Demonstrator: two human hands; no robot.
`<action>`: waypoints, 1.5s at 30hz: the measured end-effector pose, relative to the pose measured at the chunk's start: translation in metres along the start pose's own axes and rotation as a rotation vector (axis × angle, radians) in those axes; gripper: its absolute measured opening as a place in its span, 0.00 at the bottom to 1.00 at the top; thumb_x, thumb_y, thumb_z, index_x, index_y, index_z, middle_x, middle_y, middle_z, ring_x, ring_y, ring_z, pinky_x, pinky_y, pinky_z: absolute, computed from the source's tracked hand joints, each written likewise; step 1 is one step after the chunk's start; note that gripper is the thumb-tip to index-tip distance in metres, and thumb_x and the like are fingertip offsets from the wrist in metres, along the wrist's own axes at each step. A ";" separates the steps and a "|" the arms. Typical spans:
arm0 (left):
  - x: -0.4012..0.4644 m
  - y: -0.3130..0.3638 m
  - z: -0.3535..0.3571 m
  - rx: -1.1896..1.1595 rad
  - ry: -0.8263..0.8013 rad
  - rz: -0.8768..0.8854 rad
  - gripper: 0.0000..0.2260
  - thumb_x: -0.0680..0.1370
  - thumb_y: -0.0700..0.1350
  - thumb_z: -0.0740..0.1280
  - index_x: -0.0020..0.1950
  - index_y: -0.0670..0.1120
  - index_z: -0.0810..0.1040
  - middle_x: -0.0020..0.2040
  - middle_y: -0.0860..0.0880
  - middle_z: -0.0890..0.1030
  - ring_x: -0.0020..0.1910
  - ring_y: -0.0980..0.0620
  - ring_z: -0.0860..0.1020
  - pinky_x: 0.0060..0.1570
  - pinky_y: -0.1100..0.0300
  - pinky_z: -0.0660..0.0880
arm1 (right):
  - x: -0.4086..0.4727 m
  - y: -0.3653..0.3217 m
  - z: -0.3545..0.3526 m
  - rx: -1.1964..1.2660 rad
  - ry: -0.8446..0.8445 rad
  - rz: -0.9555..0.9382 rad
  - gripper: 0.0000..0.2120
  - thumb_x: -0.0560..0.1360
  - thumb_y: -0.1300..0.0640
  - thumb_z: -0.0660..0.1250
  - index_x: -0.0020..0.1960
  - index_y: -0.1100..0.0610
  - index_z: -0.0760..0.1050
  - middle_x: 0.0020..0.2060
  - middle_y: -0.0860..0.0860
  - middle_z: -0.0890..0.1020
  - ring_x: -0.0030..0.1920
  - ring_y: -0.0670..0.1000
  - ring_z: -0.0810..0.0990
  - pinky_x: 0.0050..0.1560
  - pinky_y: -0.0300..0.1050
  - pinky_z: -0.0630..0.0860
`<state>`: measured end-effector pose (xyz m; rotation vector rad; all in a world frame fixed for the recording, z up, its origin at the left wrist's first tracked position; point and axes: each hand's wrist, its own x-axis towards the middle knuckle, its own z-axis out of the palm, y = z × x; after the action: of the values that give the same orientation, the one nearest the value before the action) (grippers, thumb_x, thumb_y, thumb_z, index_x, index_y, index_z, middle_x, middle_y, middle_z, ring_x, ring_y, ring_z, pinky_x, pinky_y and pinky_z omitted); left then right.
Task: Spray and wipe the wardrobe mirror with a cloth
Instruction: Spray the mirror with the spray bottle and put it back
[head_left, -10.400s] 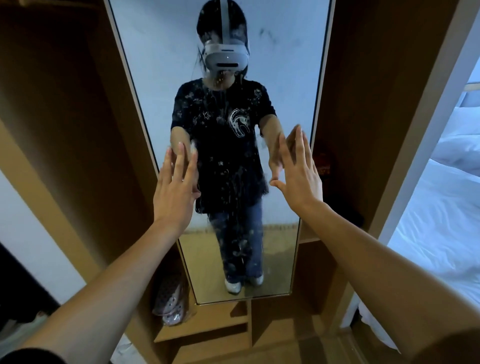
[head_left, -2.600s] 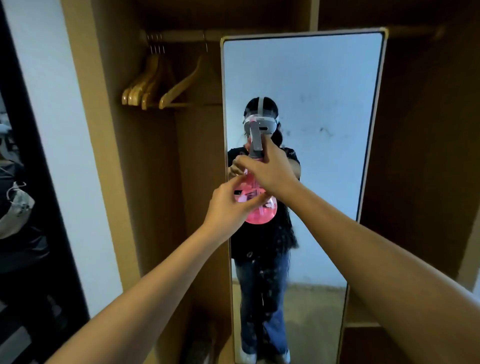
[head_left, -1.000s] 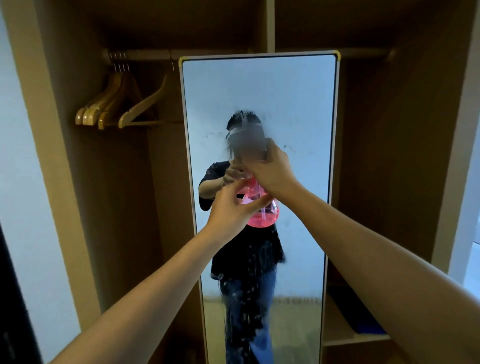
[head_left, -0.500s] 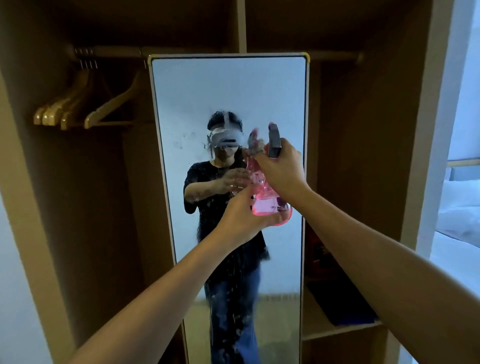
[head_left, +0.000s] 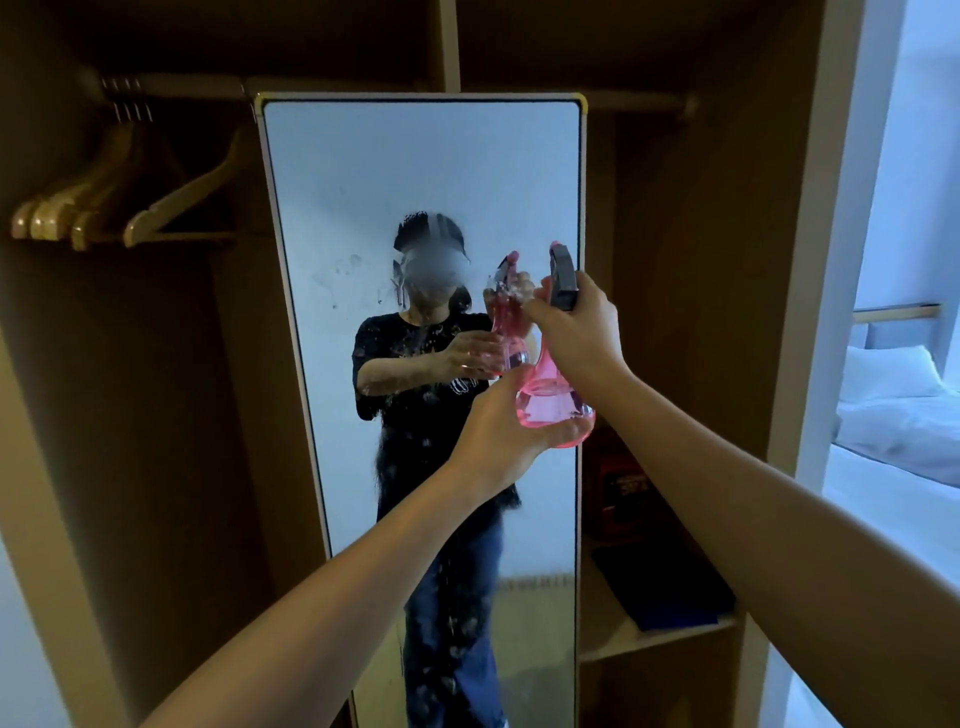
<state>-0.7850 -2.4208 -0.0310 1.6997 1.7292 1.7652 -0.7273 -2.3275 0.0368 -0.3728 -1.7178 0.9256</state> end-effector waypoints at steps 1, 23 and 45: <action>-0.001 0.000 0.001 0.013 -0.007 -0.002 0.19 0.70 0.41 0.78 0.58 0.45 0.77 0.51 0.51 0.84 0.52 0.56 0.81 0.54 0.62 0.78 | 0.000 0.002 -0.001 -0.011 0.009 -0.001 0.05 0.75 0.58 0.67 0.47 0.57 0.72 0.33 0.46 0.73 0.30 0.42 0.70 0.32 0.34 0.67; -0.045 -0.027 0.017 0.038 -0.045 -0.134 0.17 0.69 0.42 0.78 0.49 0.55 0.73 0.46 0.60 0.80 0.44 0.69 0.78 0.43 0.73 0.74 | -0.046 0.040 0.006 -0.024 -0.042 0.124 0.05 0.71 0.62 0.68 0.41 0.56 0.72 0.30 0.47 0.73 0.29 0.46 0.69 0.31 0.40 0.69; -0.078 -0.045 -0.001 0.134 0.054 -0.278 0.25 0.66 0.49 0.80 0.57 0.47 0.73 0.50 0.57 0.80 0.49 0.59 0.79 0.50 0.64 0.78 | -0.071 0.047 0.042 -0.029 -0.157 0.109 0.12 0.72 0.63 0.67 0.38 0.49 0.69 0.28 0.45 0.71 0.23 0.40 0.69 0.24 0.30 0.63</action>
<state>-0.7837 -2.4636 -0.1095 1.3834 2.0335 1.6183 -0.7503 -2.3601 -0.0499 -0.4264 -1.8705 1.0325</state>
